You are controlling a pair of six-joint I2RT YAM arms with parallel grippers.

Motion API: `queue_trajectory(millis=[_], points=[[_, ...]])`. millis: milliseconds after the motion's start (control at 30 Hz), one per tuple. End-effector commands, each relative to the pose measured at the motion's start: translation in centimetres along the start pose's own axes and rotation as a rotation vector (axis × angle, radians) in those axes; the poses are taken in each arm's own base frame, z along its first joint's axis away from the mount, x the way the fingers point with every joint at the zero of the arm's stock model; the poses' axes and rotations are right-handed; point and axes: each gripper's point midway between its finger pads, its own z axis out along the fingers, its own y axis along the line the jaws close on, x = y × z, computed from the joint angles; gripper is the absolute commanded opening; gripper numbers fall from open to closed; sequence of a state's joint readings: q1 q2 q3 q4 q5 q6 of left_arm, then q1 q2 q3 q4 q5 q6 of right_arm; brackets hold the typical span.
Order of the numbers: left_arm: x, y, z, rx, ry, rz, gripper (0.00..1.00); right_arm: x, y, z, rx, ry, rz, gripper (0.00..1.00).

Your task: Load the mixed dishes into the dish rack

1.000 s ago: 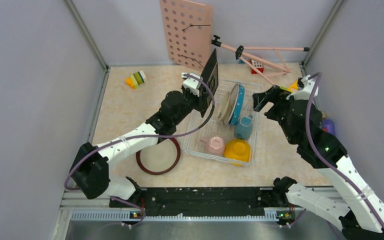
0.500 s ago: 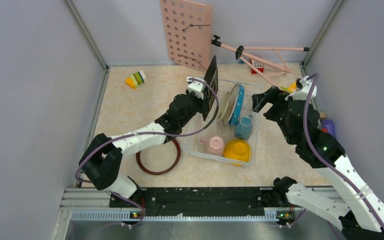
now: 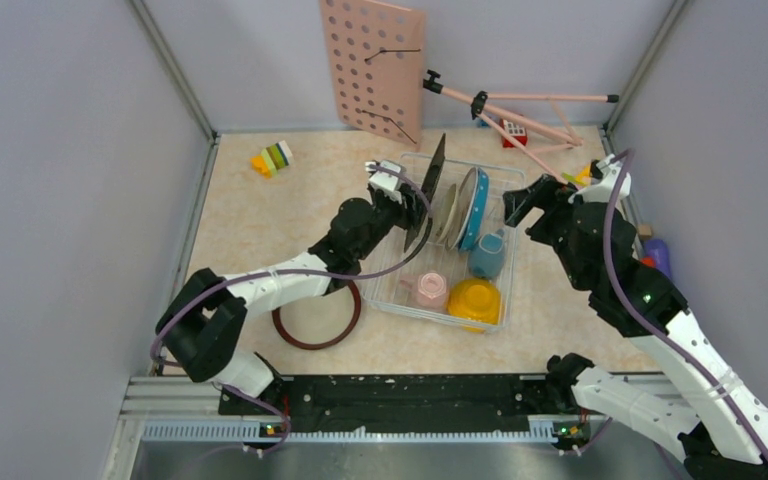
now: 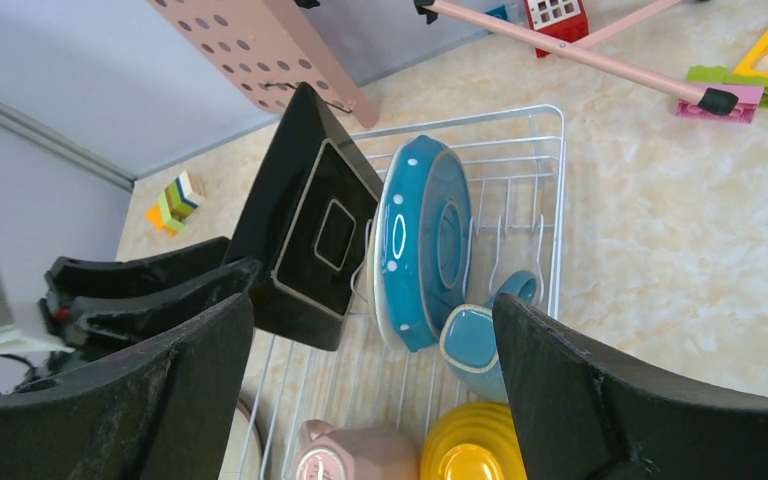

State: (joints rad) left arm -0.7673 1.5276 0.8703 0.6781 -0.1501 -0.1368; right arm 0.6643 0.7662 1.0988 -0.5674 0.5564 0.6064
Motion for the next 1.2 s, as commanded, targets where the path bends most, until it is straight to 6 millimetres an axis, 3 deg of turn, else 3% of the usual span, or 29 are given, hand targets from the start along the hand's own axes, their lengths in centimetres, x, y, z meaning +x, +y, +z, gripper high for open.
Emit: queue_trajectory(millis=[0,233,367,533,700,800,967,1167], points=[[-5.6,-2.4,-1.1,0.111,-0.122,-0.027,0.55,-0.7,0.3,0.0,-0.013,-0.031,0.030,0.88],[-6.8,-2.6,-3.7,0.124,-0.083,-0.085,0.66,-0.5,0.7,0.2,-0.024,-0.016,0.028,0.88],[-6.6,-0.2,-6.5,-0.009,-0.002,-0.114,0.70,-0.1,0.8,0.2,-0.036,0.003,0.011,0.88],[-3.3,3.9,-12.4,-0.230,0.206,-0.147,0.71,0.9,1.3,0.2,-0.077,0.040,-0.025,0.88],[0.9,5.3,-18.9,-0.314,0.401,-0.187,0.73,2.5,2.8,-0.2,-0.189,0.101,-0.073,0.88],[4.0,5.5,-21.6,-0.336,0.473,-0.237,0.73,3.7,2.3,-0.1,-0.169,0.142,-0.059,0.88],[7.7,5.1,-23.8,-0.354,0.525,-0.375,0.73,7.9,0.2,0.2,-0.106,0.240,-0.033,0.89],[11.2,3.5,-25.5,-0.298,0.712,-0.385,0.70,12.3,-2.7,-0.2,-0.033,0.342,-0.023,0.90]])
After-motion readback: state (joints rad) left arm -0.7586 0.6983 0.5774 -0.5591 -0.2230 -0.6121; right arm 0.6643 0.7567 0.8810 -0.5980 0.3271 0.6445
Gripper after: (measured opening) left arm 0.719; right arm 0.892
